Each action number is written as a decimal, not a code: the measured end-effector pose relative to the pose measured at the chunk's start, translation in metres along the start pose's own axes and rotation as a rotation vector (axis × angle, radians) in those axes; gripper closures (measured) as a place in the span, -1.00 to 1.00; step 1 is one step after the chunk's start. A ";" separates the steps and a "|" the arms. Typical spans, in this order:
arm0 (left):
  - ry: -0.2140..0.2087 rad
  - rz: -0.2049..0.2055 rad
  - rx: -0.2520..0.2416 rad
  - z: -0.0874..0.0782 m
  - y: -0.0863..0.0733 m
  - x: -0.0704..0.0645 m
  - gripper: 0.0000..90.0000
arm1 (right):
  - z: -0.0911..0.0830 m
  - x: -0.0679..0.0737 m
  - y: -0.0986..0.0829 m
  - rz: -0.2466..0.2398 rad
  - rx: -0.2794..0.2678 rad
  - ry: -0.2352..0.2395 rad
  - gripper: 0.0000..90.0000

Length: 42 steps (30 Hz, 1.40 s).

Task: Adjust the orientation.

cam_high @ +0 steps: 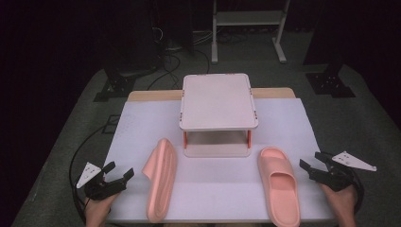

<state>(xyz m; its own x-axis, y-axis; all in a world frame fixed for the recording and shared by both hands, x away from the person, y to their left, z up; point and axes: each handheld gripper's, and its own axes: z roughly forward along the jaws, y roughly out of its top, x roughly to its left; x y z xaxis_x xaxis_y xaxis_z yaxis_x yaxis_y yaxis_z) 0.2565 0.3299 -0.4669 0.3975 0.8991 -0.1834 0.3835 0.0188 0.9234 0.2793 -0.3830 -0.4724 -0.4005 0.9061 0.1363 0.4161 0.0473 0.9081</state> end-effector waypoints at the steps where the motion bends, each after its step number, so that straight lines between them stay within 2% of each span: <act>1: 0.002 0.001 -0.001 -0.001 0.000 0.000 -0.78 | 0.000 0.000 0.000 0.000 0.000 0.000 -0.51; 5: 0.005 0.005 0.004 -0.004 -0.003 0.000 -0.78 | 0.004 -0.001 0.001 -0.008 0.013 0.006 -0.51; 14: 0.005 0.007 0.005 -0.010 -0.006 -0.001 -0.78 | 0.003 -0.002 0.003 -0.007 -0.009 -0.001 -0.51; 21: -0.003 0.038 0.025 -0.012 -0.008 -0.010 -0.78 | 0.005 -0.002 0.004 -0.012 -0.010 0.005 -0.51; 27: -0.038 0.074 0.055 -0.006 -0.008 -0.019 -0.78 | 0.003 -0.001 0.004 -0.011 -0.016 0.017 -0.52; 36: -0.061 0.101 0.087 0.001 -0.007 -0.027 -0.78 | 0.003 0.000 0.004 -0.009 -0.023 0.021 -0.52; 42: -0.069 0.143 0.115 0.010 -0.006 -0.035 -0.78 | 0.003 0.000 0.004 -0.009 -0.031 0.021 -0.52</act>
<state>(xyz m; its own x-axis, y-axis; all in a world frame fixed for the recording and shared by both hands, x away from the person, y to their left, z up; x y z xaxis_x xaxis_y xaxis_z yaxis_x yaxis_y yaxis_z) 0.2484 0.2936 -0.4698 0.5090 0.8571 -0.0796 0.4102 -0.1602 0.8978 0.2832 -0.3816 -0.4701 -0.4212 0.8967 0.1362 0.3870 0.0418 0.9211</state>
